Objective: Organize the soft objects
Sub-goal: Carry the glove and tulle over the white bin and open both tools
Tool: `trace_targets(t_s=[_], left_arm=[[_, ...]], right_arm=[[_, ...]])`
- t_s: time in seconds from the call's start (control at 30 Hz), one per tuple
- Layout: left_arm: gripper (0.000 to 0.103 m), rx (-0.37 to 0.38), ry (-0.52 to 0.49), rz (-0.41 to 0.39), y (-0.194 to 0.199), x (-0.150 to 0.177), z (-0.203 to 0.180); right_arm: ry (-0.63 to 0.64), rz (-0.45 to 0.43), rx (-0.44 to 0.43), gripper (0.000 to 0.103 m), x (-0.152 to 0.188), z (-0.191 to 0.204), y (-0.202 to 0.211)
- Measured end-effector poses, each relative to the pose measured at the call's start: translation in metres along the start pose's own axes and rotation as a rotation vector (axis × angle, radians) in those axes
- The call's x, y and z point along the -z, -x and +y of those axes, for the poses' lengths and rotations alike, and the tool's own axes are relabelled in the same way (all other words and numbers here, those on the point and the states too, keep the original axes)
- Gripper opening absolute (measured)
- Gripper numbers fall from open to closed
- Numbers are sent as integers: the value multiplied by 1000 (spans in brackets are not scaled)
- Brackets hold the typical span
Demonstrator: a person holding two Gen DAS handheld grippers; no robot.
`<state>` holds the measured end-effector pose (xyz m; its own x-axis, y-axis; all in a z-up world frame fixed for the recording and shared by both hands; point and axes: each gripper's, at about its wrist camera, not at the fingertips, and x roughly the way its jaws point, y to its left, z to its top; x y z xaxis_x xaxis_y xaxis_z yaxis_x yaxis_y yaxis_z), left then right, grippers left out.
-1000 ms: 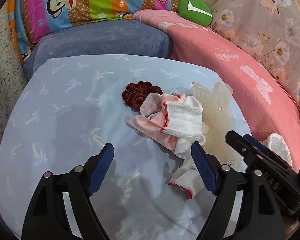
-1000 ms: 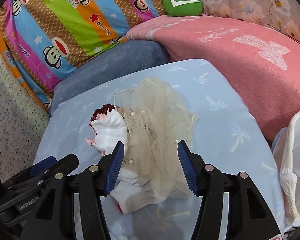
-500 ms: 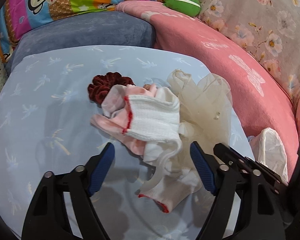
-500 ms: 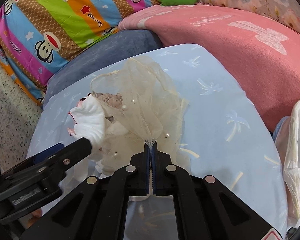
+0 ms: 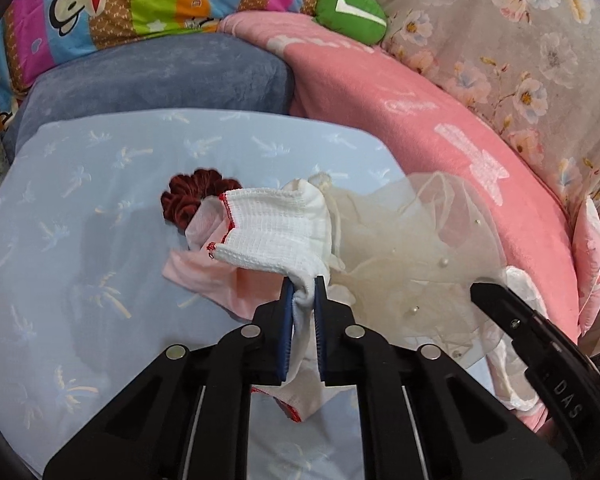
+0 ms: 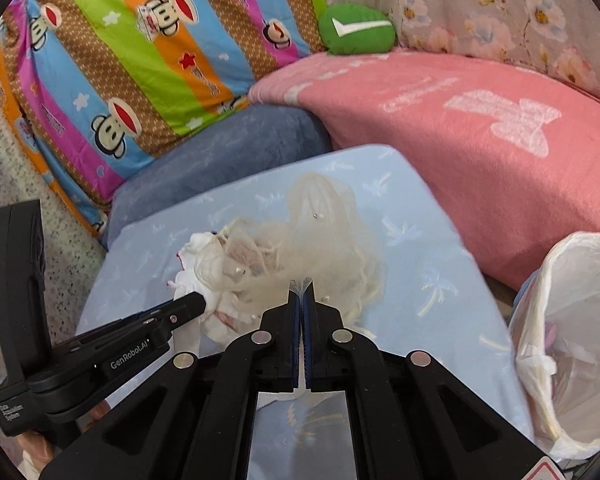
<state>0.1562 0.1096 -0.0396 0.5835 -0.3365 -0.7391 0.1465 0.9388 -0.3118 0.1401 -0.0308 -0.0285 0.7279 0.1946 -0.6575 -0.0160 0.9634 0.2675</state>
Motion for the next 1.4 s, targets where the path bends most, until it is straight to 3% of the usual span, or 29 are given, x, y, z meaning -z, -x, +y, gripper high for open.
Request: trace_targets(t_s=[0.33, 0.63, 1.03, 1.4], left_arm=[[10, 57, -72, -133, 61, -15, -44], [10, 123, -176, -190, 89, -14, -105], [10, 226, -324, -172, 85, 0, -191], [11, 289, -415, -107, 64, 15, -245]], right_arm=[[-13, -181, -16, 1, -39, -11, 89], [-13, -307, 36, 1, -54, -41, 164], [-68, -372, 135, 1, -47, -107, 226], [-155, -352, 207, 2, -34, -163, 234]])
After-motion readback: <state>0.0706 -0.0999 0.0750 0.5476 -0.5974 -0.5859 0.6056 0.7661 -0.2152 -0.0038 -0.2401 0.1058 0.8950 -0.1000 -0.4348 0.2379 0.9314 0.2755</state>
